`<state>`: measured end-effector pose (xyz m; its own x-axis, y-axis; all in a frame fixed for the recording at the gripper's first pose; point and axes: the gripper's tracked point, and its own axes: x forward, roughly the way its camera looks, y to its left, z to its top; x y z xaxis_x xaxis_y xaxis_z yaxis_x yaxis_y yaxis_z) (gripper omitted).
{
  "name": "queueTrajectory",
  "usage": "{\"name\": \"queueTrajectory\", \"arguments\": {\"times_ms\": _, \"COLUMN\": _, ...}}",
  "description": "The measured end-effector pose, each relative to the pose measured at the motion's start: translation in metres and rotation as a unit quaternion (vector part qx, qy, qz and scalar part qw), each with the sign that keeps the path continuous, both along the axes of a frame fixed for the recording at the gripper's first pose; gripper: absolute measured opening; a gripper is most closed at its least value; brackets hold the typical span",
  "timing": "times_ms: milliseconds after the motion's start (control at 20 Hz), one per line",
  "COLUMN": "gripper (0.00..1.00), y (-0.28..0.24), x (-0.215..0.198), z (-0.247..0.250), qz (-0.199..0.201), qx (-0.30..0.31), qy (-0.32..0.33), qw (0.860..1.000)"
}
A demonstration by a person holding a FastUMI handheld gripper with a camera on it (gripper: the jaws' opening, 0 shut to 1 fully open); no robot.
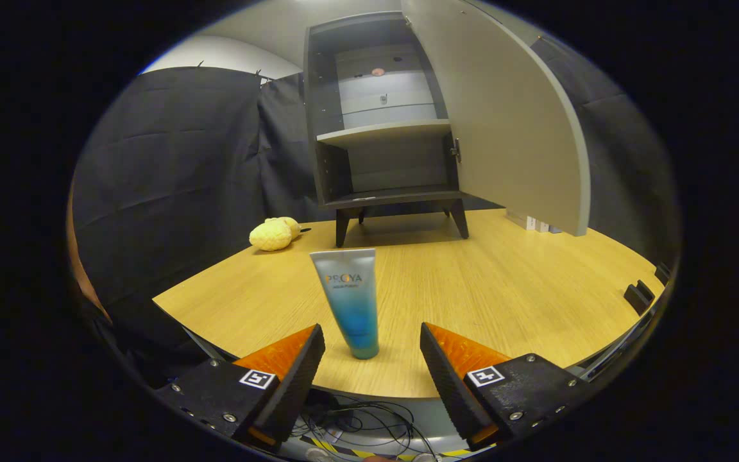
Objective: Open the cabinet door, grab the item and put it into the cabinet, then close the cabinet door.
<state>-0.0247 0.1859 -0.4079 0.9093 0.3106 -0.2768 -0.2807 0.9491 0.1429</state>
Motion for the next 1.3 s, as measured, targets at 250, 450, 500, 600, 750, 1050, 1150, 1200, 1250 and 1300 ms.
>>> {"name": "queueTrajectory", "arguments": {"times_ms": 250, "gripper": 0.92, "y": 0.015, "x": 0.02, "z": -0.012, "qz": -0.012, "qx": -0.026, "qy": 0.0, "qw": 1.0}}
{"name": "queueTrajectory", "arguments": {"times_ms": 450, "gripper": 0.56, "y": 0.008, "x": 0.027, "z": -0.018, "qz": -0.027, "qx": -0.027, "qy": 0.014, "qw": 0.999}}
{"name": "queueTrajectory", "arguments": {"times_ms": 500, "gripper": 0.51, "y": 0.008, "x": 0.029, "z": -0.018, "qz": -0.028, "qx": -0.023, "qy": 0.02, "qw": 0.999}}
{"name": "queueTrajectory", "arguments": {"times_ms": 600, "gripper": 0.46, "y": 0.001, "x": 0.035, "z": -0.012, "qz": -0.039, "qx": -0.015, "qy": 0.028, "qw": 0.999}}
{"name": "queueTrajectory", "arguments": {"times_ms": 750, "gripper": 0.45, "y": -0.009, "x": 0.033, "z": 0.014, "qz": -0.052, "qx": -0.014, "qy": 0.027, "qw": 0.998}}
{"name": "queueTrajectory", "arguments": {"times_ms": 1050, "gripper": 0.45, "y": -0.027, "x": 0.035, "z": 0.099, "qz": -0.057, "qx": -0.024, "qy": 0.018, "qw": 0.998}}
{"name": "queueTrajectory", "arguments": {"times_ms": 1150, "gripper": 0.45, "y": -0.024, "x": 0.039, "z": 0.131, "qz": -0.053, "qx": -0.024, "qy": 0.011, "qw": 0.998}}
{"name": "queueTrajectory", "arguments": {"times_ms": 1200, "gripper": 0.45, "y": -0.024, "x": 0.043, "z": 0.146, "qz": -0.054, "qx": -0.029, "qy": 0.009, "qw": 0.998}}
{"name": "queueTrajectory", "arguments": {"times_ms": 1250, "gripper": 0.45, "y": -0.022, "x": 0.045, "z": 0.16, "qz": -0.053, "qx": -0.035, "qy": 0.006, "qw": 0.998}}
{"name": "queueTrajectory", "arguments": {"times_ms": 1300, "gripper": 0.45, "y": -0.019, "x": 0.049, "z": 0.176, "qz": -0.05, "qx": -0.039, "qy": 0.001, "qw": 0.998}}
